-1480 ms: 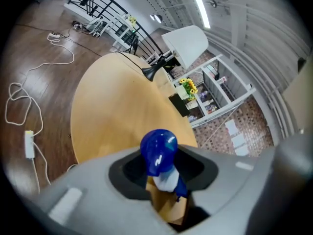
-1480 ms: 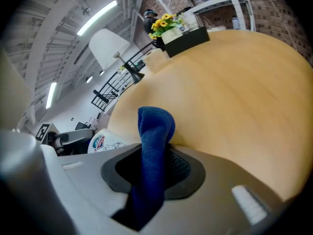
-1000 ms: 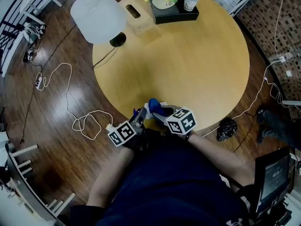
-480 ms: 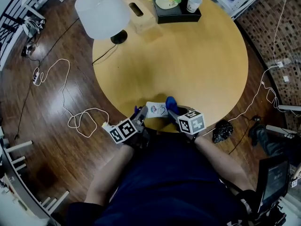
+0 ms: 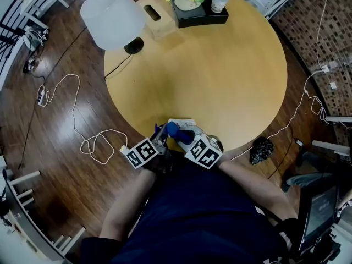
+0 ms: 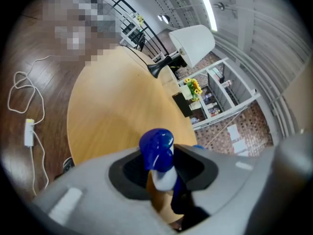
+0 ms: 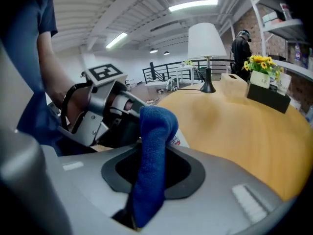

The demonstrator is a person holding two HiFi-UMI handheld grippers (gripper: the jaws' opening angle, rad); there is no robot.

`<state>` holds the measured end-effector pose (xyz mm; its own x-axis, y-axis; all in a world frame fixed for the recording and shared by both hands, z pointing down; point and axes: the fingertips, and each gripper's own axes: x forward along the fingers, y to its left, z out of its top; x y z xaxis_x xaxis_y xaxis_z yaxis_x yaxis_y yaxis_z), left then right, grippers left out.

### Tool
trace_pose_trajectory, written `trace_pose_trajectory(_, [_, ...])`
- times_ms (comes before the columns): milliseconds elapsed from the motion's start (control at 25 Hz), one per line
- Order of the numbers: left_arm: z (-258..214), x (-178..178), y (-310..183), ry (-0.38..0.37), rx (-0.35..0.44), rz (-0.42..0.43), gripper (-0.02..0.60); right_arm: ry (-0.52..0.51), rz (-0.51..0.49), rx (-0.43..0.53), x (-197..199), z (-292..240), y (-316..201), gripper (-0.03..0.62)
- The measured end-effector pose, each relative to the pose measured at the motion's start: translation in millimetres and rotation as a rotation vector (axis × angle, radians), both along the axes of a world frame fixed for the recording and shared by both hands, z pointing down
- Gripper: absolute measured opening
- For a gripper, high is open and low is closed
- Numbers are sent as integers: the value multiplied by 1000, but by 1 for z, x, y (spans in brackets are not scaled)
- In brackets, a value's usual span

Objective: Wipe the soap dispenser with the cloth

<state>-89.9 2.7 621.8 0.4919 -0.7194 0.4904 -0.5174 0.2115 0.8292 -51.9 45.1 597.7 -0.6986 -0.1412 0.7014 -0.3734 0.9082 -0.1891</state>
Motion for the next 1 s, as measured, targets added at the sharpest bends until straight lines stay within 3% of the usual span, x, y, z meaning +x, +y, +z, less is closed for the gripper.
trace_pose_trajectory(120, [2, -2, 2, 11, -7, -17, 141, 44, 5, 13, 16, 11, 3, 100])
trace_pose_trajectory(440, [-1, 1, 0, 3, 7, 9, 141, 98, 135, -25, 70, 39, 9, 98])
trace_pose_trajectory(520, [-5, 2, -4, -18, 23, 30, 141, 99, 212, -66, 85, 48, 5, 100])
trace_pose_trajectory(600, [-14, 6, -11, -84, 70, 96, 138, 110, 285, -83, 102, 51, -3, 100])
trace_pose_trajectory(680, [-31, 15, -23, -227, 153, 242, 135, 101, 353, -97, 118, 50, -12, 100])
trace_pose_trajectory(760, [-50, 34, -35, -392, 259, 457, 135, 80, 413, -103, 131, 47, -23, 100])
trace_pose_trajectory(1000, [-66, 102, -15, -859, 710, 1313, 135, 29, 520, -84, 150, 30, -46, 100])
